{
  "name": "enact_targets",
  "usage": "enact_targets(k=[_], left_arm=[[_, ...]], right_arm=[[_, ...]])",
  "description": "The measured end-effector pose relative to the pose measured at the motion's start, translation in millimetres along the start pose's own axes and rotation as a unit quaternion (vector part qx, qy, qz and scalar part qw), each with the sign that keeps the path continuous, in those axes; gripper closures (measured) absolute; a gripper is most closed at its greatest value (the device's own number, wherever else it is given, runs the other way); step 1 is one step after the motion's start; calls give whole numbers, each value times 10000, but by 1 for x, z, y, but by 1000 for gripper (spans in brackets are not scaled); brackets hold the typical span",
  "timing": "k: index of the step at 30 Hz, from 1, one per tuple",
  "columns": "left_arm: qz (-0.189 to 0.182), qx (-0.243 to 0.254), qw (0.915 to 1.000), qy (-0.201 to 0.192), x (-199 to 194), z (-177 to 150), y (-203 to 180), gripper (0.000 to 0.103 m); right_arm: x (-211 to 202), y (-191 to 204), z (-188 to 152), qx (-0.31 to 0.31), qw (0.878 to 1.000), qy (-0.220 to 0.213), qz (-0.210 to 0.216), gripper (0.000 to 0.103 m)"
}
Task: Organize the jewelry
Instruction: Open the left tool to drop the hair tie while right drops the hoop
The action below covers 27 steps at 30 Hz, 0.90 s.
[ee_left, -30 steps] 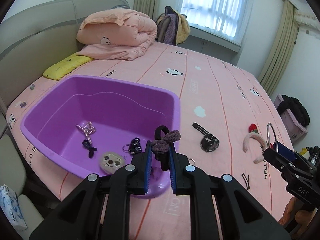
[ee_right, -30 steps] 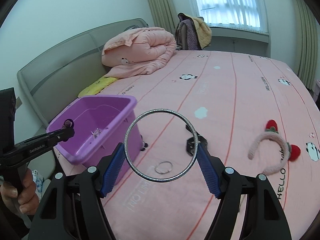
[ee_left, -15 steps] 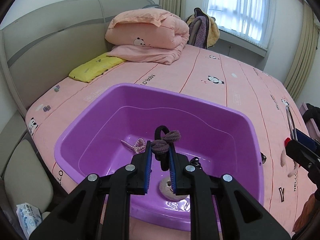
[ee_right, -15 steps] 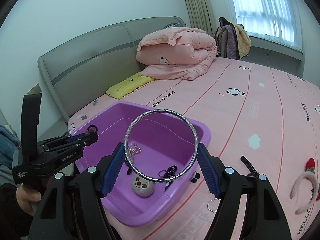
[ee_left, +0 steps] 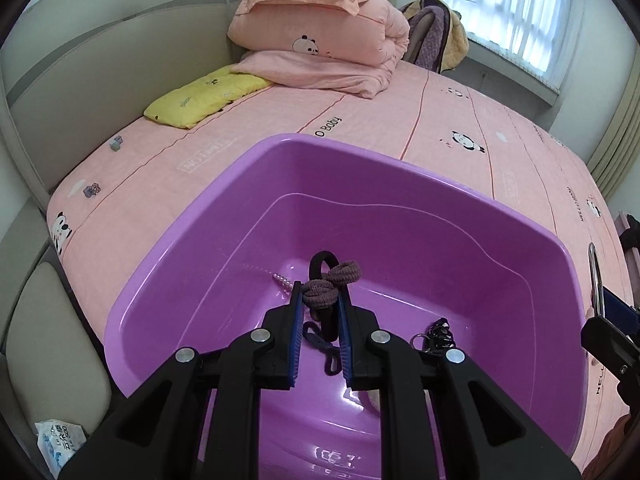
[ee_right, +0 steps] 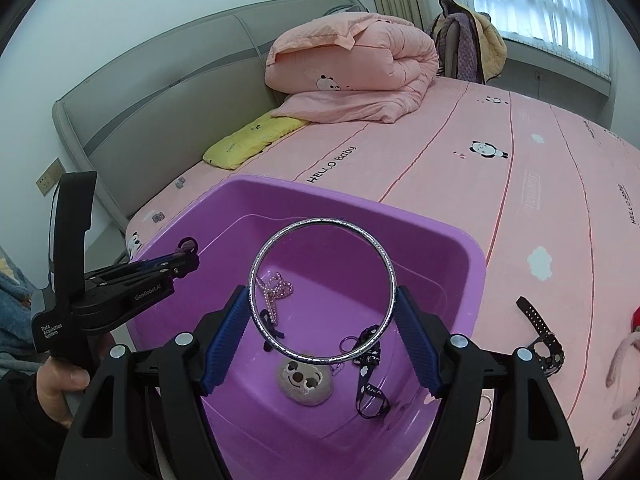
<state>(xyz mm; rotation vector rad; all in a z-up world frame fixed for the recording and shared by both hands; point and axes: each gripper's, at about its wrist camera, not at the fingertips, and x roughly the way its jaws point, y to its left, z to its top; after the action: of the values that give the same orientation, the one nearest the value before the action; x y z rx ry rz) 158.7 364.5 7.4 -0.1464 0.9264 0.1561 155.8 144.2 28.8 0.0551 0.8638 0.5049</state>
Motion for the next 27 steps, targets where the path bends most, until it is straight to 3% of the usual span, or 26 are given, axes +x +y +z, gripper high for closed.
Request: enact_targets(k=[13,21,24,26,27], left_arm=[[-69,-44,9982,598,35,8,9,87],[-4,30,9971,763,39,10,8,86],[5,-1,9969,786,38,9,8,80],[57,-32,9969,778,36,10,8,60],[64,-33,9970,767,36,10,8,57]], right_arm=[[37,4,6,140,9985,496,-182,33],[45,3,5,153,9976,625,-248,33],[45,5,5,76,9975,617,-337,33],[45,5,5,99,9973,652,-323,33],[46,5,5,115,9971,685,-312,32]])
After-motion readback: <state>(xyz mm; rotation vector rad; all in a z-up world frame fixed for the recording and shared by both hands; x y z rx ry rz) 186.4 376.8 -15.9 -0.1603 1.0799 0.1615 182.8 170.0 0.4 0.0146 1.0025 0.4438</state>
